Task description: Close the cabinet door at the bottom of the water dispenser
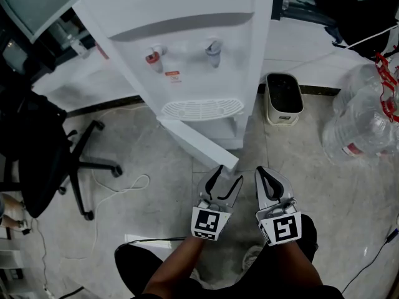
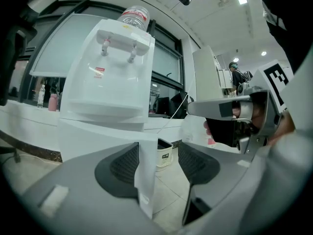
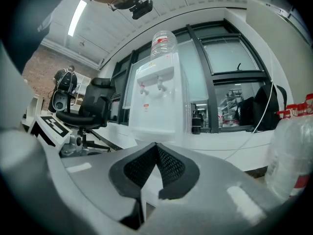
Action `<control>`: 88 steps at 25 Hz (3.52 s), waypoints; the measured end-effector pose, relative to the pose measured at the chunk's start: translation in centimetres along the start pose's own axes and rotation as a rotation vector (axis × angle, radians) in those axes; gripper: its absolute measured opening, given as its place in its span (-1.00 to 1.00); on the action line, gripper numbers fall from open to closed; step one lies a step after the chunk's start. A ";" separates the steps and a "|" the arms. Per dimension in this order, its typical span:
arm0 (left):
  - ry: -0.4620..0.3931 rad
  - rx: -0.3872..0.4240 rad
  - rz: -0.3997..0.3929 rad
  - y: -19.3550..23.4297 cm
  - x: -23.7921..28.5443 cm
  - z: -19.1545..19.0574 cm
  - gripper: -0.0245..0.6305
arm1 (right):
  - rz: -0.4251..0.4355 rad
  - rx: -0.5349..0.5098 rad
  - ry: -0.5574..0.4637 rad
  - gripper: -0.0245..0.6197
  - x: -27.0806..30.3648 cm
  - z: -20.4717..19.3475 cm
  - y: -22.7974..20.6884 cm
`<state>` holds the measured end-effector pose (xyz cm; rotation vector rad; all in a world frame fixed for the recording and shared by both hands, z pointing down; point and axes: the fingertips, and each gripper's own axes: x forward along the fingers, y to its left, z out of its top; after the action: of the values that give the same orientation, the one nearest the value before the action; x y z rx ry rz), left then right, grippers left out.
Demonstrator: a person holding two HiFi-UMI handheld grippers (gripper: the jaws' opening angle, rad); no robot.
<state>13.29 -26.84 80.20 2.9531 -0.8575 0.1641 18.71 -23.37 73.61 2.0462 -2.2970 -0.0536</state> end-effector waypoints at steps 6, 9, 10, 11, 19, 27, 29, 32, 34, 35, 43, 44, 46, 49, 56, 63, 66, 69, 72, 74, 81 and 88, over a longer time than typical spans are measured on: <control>0.021 0.036 -0.011 -0.2 2.1 0.1 -0.11 | -0.027 0.025 -0.007 -0.91 -0.6 -0.1 -1.1; 0.018 0.039 -0.028 -0.1 3.2 0.4 -0.12 | -0.030 0.035 -0.006 -0.91 -0.7 -0.2 -1.4; 0.019 0.043 -0.032 -0.1 3.6 0.4 -0.13 | -0.030 0.038 -0.006 -0.91 -0.7 -0.3 -1.5; 0.019 0.047 -0.035 0.0 4.0 0.5 -0.13 | -0.030 0.039 -0.010 -0.91 -0.7 -0.3 -1.6; 0.022 0.039 -0.027 0.5 6.8 1.0 -0.14 | -0.038 0.033 -0.017 -0.91 -0.2 -0.4 -2.3; 0.030 0.030 -0.036 0.8 9.8 1.7 -0.12 | -0.047 0.028 -0.025 -0.91 0.0 -0.6 -2.5; 0.023 0.049 -0.030 1.2 10.6 1.9 -0.11 | -0.055 0.031 -0.017 -0.91 0.1 -0.8 -2.7; 0.019 0.067 -0.036 1.6 11.8 2.0 -0.11 | -0.072 0.054 0.009 -0.91 -0.1 -1.2 -3.1; 0.023 0.069 -0.040 1.8 12.5 2.1 -0.09 | -0.071 0.053 0.009 -0.91 -0.2 -1.2 -3.1; 0.026 0.070 -0.040 2.0 12.8 2.2 -0.08 | -0.073 0.052 0.013 -0.91 -0.2 -1.3 -3.2; 0.018 0.085 -0.011 3.4 14.6 3.0 -0.04 | -0.037 0.050 0.026 -0.91 0.0 -2.0 -2.5; 0.018 0.086 -0.014 3.3 14.6 3.0 -0.01 | -0.039 0.051 0.031 -0.91 0.0 -2.1 -2.5; 0.021 0.083 -0.024 3.1 14.5 3.0 0.02 | -0.044 0.054 0.035 -0.91 -0.1 -2.2 -2.5; 0.008 0.078 -0.028 2.8 13.9 3.6 0.03 | -0.050 0.036 0.016 -0.91 0.0 -1.7 -2.5; -0.016 0.047 0.005 2.2 9.5 5.4 -0.01 | -0.078 0.036 -0.001 -0.91 -0.9 0.2 -2.9; -0.054 0.000 0.004 1.6 1.7 12.7 -0.25 | -0.108 0.026 0.004 -0.91 -2.0 8.4 -1.6; -0.058 -0.010 0.033 1.9 -2.0 18.1 -0.52 | -0.091 0.030 0.049 -0.91 -2.4 14.1 -0.4; -0.069 -0.038 0.082 2.3 -5.3 24.7 -0.87 | -0.055 0.018 0.095 -0.91 -2.9 20.1 0.9; -0.054 -0.079 0.106 2.5 -8.5 31.3 -0.87 | -0.022 0.010 0.126 -0.91 -3.2 26.8 2.1; -0.047 -0.089 0.115 2.6 -11.0 35.9 -0.87 | -0.007 0.009 0.133 -0.91 -3.2 31.9 3.0; -0.045 -0.078 0.179 3.1 -17.5 50.1 -0.87 | 0.047 -0.003 0.060 -0.91 -2.8 48.6 3.8; -0.016 -0.060 0.175 0.7 -24.3 55.5 -0.87 | 0.062 0.034 0.060 -0.91 -8.0 56.5 4.6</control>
<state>-2.74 -19.51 22.28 2.8258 -1.1027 0.1209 11.04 -15.81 17.35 1.9615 -2.3394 0.0495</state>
